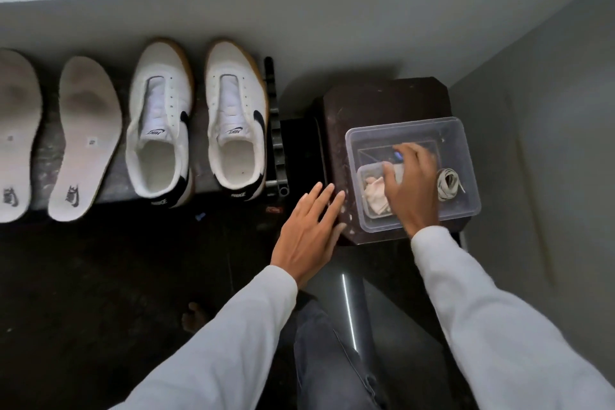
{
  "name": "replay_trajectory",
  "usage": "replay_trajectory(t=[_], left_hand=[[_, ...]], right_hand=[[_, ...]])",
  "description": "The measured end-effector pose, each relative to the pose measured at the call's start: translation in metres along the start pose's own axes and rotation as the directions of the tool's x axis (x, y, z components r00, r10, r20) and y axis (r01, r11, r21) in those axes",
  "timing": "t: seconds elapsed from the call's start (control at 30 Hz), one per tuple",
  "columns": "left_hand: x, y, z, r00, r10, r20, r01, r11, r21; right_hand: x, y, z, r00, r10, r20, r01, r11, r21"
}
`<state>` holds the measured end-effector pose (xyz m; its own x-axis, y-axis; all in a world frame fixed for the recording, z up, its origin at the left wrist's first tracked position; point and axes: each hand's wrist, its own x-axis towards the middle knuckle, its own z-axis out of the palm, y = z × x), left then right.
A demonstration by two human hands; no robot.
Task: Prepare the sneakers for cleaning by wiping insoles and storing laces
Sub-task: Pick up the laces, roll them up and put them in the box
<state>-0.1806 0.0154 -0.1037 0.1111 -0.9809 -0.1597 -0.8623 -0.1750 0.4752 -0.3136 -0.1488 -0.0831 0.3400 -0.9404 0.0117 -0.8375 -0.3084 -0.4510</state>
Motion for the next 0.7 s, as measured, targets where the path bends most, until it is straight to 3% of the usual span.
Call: replay_trajectory(t=[0.17, 0.3, 0.5, 0.6, 0.7], left_hand=[[-0.086, -0.055, 0.004, 0.992, -0.115, 0.049, 0.111, 0.990, 0.083], [-0.166, -0.106, 0.012, 0.962, -0.247, 0.120, 0.232, 0.964, 0.129], [-0.273, -0.175, 0.014, 0.869, -0.468, 0.160, 0.455, 0.884, 0.111], [-0.310, -0.208, 0.017, 0.830, -0.539, 0.141, 0.537, 0.842, 0.055], [-0.339, -0.244, 0.026, 0.822, -0.556, 0.122, 0.556, 0.830, 0.035]], right_hand=[[-0.094, -0.067, 0.032, 0.967, -0.223, 0.121, 0.228, 0.973, -0.030], [-0.166, -0.116, 0.081, 0.904, -0.264, 0.336, 0.328, 0.932, -0.151], [-0.236, -0.170, 0.162, 0.718, -0.213, 0.662, 0.443, 0.874, -0.199], [-0.256, -0.191, 0.200, 0.618, -0.187, 0.764, 0.528, 0.819, -0.226], [-0.269, -0.210, 0.243, 0.565, -0.172, 0.807, 0.575, 0.784, -0.235]])
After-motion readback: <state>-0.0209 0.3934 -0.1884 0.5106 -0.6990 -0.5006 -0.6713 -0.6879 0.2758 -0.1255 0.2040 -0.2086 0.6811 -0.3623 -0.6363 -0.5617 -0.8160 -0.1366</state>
